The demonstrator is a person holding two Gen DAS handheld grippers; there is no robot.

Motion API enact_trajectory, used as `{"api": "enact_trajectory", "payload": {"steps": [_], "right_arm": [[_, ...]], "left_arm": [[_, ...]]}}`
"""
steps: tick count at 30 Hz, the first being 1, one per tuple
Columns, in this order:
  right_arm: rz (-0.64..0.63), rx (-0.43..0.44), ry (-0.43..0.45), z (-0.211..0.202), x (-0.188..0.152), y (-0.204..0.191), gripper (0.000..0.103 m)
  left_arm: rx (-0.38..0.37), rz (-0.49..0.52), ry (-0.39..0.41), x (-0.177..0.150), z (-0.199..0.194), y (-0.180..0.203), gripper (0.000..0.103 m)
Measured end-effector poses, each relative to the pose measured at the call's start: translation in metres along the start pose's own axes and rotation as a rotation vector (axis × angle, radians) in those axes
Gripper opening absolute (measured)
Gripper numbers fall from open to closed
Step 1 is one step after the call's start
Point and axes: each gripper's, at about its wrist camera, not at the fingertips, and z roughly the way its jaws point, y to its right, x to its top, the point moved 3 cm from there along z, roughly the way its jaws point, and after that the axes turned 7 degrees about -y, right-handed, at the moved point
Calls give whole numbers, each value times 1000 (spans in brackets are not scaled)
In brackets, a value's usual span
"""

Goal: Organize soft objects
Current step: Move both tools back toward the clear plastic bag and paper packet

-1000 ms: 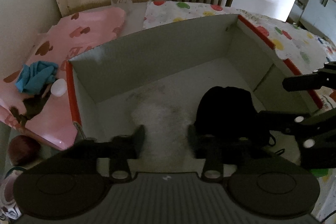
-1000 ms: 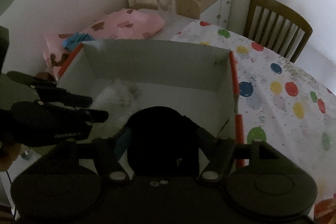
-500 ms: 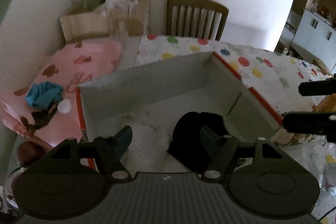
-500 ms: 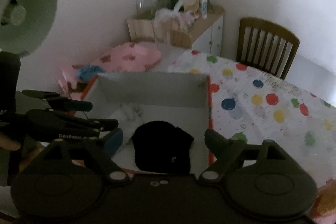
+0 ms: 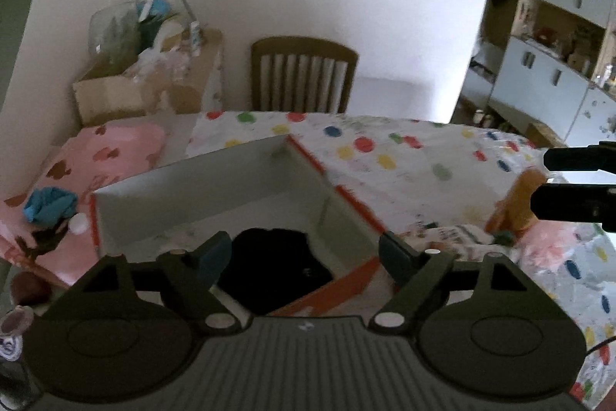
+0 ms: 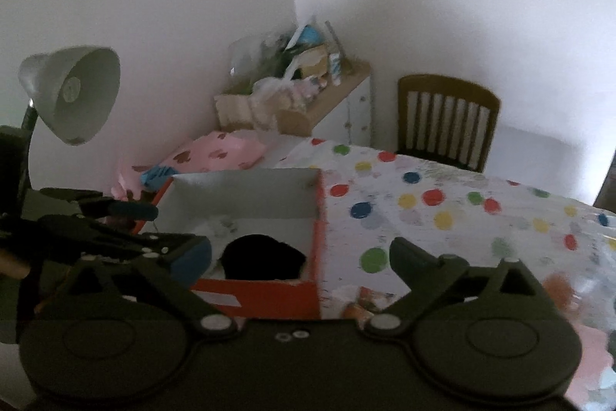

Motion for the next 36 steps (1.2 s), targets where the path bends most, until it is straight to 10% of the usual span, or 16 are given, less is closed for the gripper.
{"api": "enact_trajectory", "payload": {"steps": [18, 36], "right_arm": [[127, -110, 68, -102, -78, 111, 103], [124, -130, -34, -111, -176, 157, 102]], "left_arm": [[-116, -10, 83, -12, -24, 96, 100], [-54, 12, 36, -38, 13, 165, 102]]}}
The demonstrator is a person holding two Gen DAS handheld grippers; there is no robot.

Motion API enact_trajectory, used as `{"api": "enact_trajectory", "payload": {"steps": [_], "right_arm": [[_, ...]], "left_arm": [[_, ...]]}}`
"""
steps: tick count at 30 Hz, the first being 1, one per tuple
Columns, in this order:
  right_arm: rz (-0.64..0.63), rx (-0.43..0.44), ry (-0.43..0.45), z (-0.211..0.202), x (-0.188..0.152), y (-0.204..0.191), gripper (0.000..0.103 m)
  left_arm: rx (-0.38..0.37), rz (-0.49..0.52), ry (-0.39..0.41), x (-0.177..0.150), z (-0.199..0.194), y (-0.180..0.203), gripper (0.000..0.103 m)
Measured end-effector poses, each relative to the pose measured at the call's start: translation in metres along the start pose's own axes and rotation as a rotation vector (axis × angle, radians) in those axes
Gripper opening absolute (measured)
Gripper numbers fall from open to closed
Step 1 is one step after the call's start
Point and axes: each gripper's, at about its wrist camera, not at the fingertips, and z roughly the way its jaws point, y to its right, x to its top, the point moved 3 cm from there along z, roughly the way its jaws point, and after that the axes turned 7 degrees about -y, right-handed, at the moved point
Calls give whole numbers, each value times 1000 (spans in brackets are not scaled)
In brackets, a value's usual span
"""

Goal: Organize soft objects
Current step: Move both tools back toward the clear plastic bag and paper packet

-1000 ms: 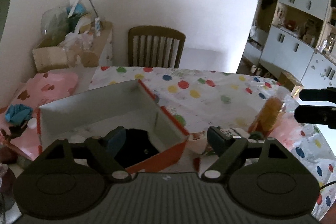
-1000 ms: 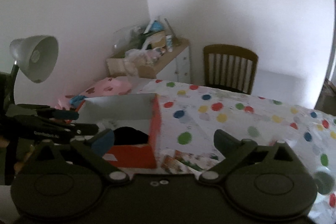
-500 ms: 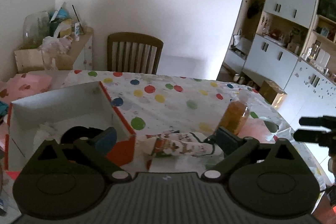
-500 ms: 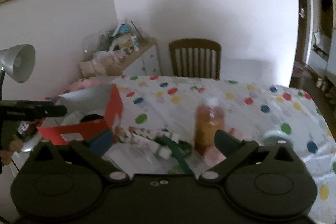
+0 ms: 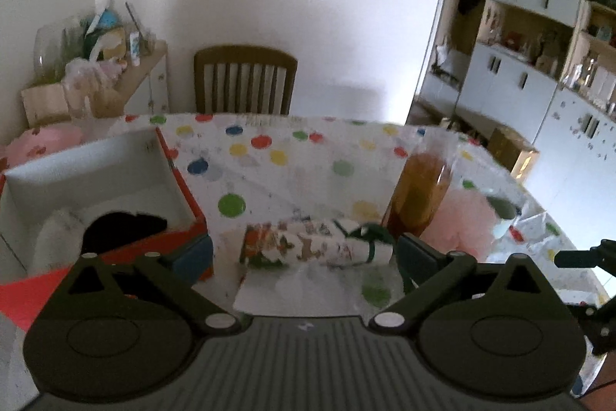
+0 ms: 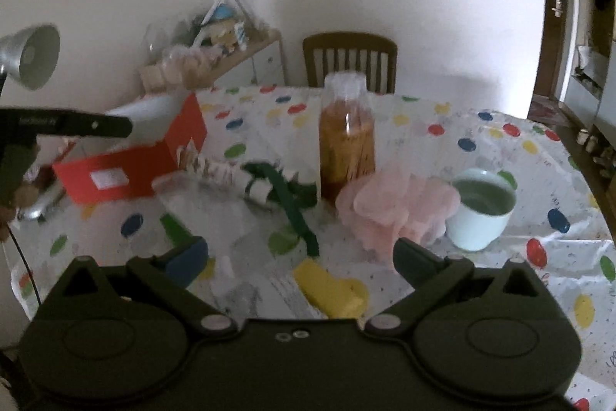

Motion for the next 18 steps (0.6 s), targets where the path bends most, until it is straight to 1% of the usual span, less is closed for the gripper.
{"api": "enact_trajectory", "payload": {"steps": [3, 7, 10, 13, 18], "right_arm": [[-33, 12, -34, 13, -9, -1, 102], [-66, 37, -78, 31, -19, -3, 99], [-97, 63, -114, 44, -25, -5, 99], [-135, 80, -142, 55, -31, -6, 99], [-206, 95, -187, 70, -42, -10, 99]], "left_arm": [[5, 8, -25, -11, 13, 10, 102], [16, 22, -62, -30, 31, 25, 102], [14, 36, -103, -44, 44, 35, 102], [-2, 36, -166, -54, 57, 43, 102], [14, 49, -207, -69, 75, 54, 102]]}}
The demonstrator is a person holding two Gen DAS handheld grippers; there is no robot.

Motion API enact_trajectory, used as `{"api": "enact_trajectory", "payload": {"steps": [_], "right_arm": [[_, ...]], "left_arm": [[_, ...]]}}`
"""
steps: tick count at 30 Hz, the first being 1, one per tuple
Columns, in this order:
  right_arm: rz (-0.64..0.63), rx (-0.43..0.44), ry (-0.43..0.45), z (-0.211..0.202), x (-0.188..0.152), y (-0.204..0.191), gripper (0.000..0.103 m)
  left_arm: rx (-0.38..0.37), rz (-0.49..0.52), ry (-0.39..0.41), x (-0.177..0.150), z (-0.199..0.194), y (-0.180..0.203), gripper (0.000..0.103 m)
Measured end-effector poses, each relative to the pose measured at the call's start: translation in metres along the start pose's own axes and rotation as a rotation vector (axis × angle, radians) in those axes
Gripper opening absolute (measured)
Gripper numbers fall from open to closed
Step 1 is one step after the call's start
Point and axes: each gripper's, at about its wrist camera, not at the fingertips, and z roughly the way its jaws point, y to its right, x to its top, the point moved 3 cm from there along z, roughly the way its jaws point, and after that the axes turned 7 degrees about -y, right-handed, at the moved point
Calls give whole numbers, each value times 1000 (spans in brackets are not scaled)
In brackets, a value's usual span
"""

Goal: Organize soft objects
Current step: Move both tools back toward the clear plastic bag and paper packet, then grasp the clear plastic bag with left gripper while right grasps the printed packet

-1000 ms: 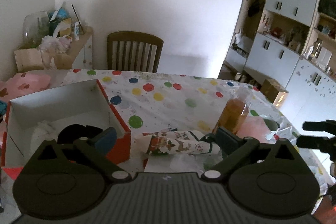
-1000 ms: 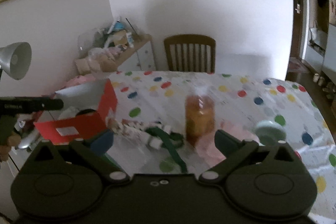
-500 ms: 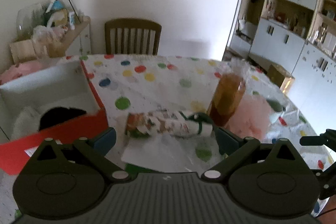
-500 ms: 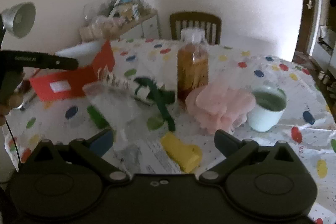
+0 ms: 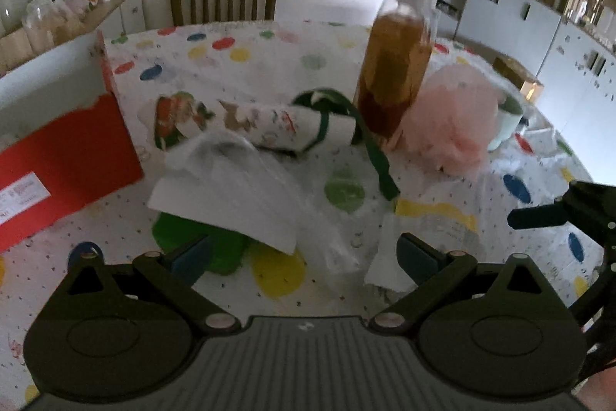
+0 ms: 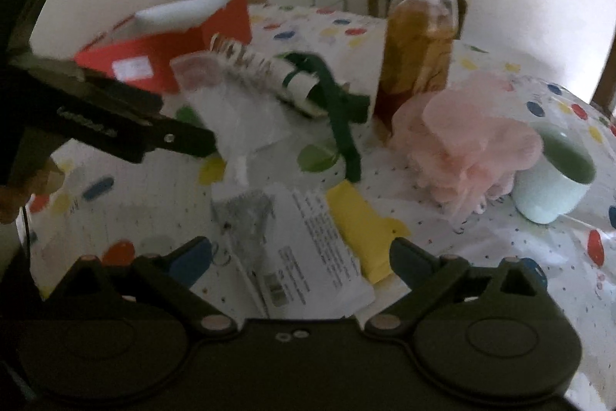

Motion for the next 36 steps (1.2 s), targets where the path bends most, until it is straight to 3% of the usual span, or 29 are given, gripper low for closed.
{"api": "enact_trajectory", "payload": {"steps": [9, 14, 19, 23, 25, 27, 30, 36], "right_arm": [[-178, -43, -41, 23, -7, -16, 99], [-254, -50, -56, 33, -7, -20, 99], [-297, -47, -74, 44, -7, -23, 94], [-296, -57, -67, 47, -6, -23, 81], [-292, -63, -65, 47, -5, -21, 81], [-290, -58, -61, 47, -5, -20, 79], [-296, -62, -56, 48, -4, -19, 77], [-292, -68, -45, 43, -7, -20, 71]], "left_arm": [[34, -59, -37, -6, 33, 8, 102], [22, -134, -48, -6, 46, -1, 102], [2, -139, -44, -2, 52, 1, 98], [-25, -148, -53, -1, 52, 4, 68], [-35, -150, -58, -1, 53, 7, 59], [-50, -164, -68, -1, 54, 7, 42], [-74, -184, -79, -1, 54, 8, 33], [-52, -152, -76, 1, 52, 16, 28]]}}
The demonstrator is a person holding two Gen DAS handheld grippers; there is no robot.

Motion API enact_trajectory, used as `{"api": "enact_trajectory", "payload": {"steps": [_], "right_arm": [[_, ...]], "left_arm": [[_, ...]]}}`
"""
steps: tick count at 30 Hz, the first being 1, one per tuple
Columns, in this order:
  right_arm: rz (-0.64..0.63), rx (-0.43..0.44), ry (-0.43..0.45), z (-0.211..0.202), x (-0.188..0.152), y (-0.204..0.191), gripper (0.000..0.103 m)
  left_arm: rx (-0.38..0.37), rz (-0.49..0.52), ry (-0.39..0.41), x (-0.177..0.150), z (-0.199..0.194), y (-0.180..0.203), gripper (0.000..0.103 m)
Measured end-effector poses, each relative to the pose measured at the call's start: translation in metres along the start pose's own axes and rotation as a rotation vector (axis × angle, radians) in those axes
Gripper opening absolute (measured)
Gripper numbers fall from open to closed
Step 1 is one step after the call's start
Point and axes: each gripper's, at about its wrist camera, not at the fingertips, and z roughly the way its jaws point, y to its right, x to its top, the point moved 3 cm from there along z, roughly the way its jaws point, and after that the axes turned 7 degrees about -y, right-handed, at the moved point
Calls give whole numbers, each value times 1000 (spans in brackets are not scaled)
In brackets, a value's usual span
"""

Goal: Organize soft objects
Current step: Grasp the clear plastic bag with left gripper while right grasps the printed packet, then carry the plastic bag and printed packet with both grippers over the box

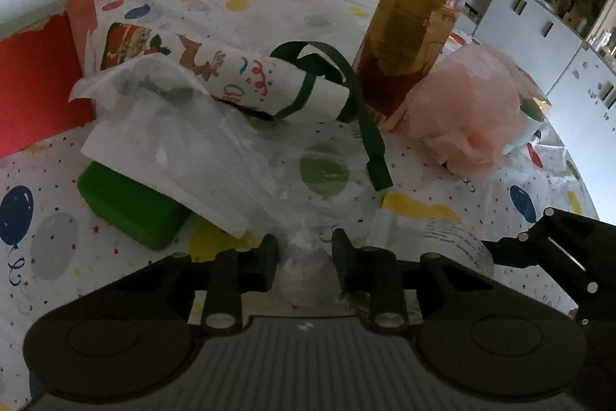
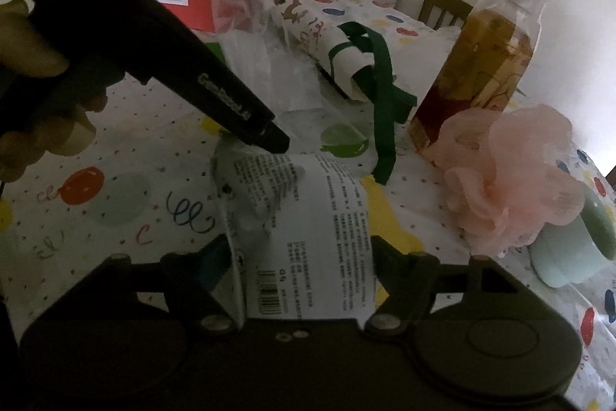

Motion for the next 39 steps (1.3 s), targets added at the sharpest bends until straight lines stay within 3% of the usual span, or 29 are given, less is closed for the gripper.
{"api": "enact_trajectory", "payload": {"steps": [9, 18, 29, 39], "right_arm": [[39, -8, 32, -20, -7, 5, 64], [193, 32, 93, -61, -8, 32, 63], [259, 3, 141, -99, 18, 41, 63], [322, 39, 157, -113, 49, 43, 63]], "left_arm": [[0, -3, 25, -2, -16, 0, 27], [-6, 8, 74, -7, -52, -1, 26], [4, 10, 154, -4, -88, -13, 26], [-30, -40, 226, 8, -128, -39, 25]]}}
